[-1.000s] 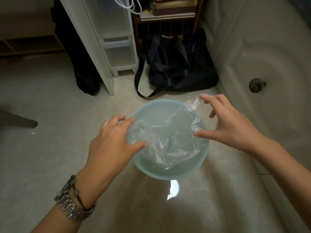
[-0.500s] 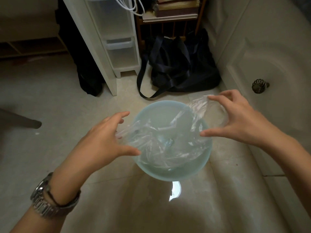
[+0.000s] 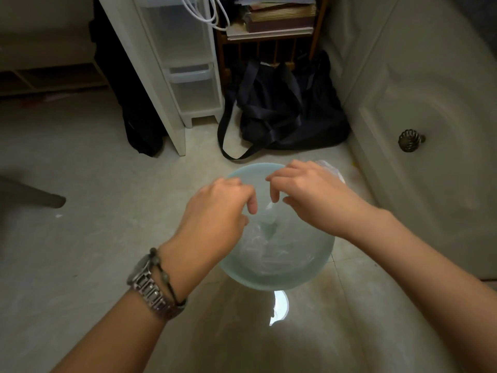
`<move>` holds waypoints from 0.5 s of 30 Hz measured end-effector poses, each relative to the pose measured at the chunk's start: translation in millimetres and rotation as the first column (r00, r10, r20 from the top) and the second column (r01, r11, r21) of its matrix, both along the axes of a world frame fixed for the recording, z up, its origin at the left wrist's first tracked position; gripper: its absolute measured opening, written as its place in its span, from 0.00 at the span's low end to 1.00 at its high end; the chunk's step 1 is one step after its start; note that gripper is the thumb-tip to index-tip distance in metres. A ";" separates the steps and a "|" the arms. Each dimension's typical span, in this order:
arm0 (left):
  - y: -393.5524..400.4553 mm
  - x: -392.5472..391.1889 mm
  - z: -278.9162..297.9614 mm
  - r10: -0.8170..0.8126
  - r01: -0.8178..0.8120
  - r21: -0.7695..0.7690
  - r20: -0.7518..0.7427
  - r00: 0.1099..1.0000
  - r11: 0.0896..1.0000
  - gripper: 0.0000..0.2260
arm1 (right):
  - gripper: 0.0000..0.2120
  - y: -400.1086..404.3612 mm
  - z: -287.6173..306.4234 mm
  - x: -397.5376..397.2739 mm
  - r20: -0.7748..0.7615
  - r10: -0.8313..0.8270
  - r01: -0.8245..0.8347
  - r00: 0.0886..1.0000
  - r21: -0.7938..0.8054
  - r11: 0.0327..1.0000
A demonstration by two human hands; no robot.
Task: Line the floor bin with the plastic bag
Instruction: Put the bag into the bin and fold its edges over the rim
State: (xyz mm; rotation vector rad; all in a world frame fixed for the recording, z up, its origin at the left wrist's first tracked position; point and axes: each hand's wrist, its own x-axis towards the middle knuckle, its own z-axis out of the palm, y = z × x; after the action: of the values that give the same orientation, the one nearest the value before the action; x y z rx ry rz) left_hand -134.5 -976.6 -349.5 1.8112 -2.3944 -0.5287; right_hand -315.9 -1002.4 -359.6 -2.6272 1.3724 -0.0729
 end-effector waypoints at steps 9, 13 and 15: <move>1.7 12.6 -18.5 0.003 -0.005 0.074 0.030 1.000 0.997 0.08 | 0.14 -4.5 -21.2 -12.6 -0.209 -0.007 -0.004 0.978 -0.055 0.998; 4.2 16.6 -19.5 0.017 -0.016 0.054 -0.019 1.000 0.998 0.09 | 0.17 -2.1 -18.4 -17.2 -0.170 -0.032 0.019 0.985 -0.080 0.997; 5.3 19.9 -19.3 0.039 -0.038 0.024 -0.065 0.997 0.999 0.08 | 0.16 -0.5 -13.7 -21.8 -0.113 -0.042 0.030 0.993 -0.104 0.994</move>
State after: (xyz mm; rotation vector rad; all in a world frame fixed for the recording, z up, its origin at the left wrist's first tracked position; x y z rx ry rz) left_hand -114.6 -971.2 -368.8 1.8155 -2.3156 -0.6038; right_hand -337.8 -1002.9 -373.3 -2.7292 1.4907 0.0043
